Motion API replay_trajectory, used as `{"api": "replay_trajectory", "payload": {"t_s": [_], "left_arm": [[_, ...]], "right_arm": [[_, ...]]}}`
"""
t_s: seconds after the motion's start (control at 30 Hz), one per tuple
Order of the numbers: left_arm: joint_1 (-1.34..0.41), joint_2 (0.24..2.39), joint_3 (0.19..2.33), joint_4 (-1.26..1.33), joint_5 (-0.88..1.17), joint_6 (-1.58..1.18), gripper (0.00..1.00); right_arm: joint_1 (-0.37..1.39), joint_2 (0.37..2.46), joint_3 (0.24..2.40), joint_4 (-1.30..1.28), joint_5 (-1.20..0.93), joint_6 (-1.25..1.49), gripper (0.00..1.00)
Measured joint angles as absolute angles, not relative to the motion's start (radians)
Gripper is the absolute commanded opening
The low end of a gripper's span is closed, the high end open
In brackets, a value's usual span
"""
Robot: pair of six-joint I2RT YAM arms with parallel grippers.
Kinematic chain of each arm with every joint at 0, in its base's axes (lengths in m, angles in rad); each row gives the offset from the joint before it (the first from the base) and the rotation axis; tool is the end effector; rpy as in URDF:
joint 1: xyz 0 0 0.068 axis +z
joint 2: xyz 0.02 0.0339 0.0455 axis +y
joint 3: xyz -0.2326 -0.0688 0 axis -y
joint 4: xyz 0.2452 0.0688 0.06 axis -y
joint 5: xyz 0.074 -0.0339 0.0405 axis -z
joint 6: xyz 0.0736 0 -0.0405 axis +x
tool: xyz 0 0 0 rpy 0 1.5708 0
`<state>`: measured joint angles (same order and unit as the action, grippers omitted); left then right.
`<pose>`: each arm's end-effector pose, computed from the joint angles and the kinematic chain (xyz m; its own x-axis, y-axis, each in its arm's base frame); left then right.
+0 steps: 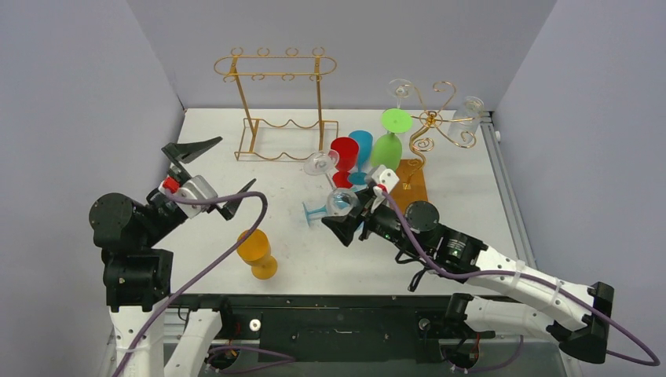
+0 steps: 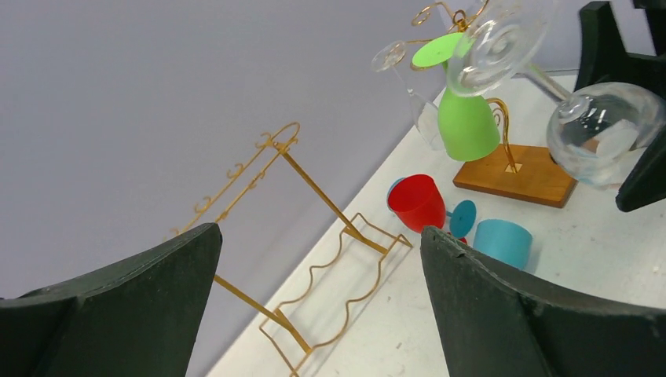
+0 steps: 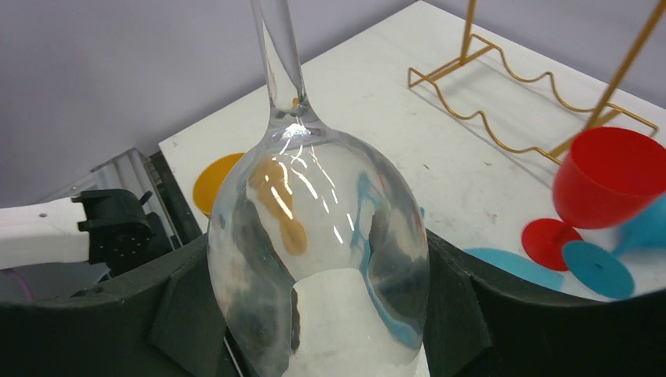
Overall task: Place the wine glass upside down on the wine glass rack
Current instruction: Turn the wine glass upside down at the wine rack.
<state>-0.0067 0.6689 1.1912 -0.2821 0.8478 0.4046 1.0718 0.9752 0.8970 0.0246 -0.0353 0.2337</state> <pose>0.1389 -0.0561 0.4613 0.5071 0.2571 -0.8226 0.5799 0.6043 0.5463 0.1346 0.2524 0.3388 -0.2321 0.0578 -0.9710 -0.8641 0.4460 0.2331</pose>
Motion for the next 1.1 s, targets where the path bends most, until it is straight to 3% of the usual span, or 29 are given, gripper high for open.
{"api": "replay_trajectory", "payload": {"t_s": [0.4,0.73,1.1], "left_arm": [[-0.007,0.680,1.192,-0.440,0.661,0.159,0.96],[-0.007,0.681,1.151,-0.509,0.662,0.111,0.96],[-0.007,0.702,1.151,-0.505,0.690,0.073,0.96]], "right_arm": [[1.041,0.617,0.703,-0.090,0.229,0.213,0.35],[1.005,0.491,0.631,-0.149,0.389,0.197,0.36],[0.697,0.479,0.543,-0.137,0.318,0.196,0.37]]}}
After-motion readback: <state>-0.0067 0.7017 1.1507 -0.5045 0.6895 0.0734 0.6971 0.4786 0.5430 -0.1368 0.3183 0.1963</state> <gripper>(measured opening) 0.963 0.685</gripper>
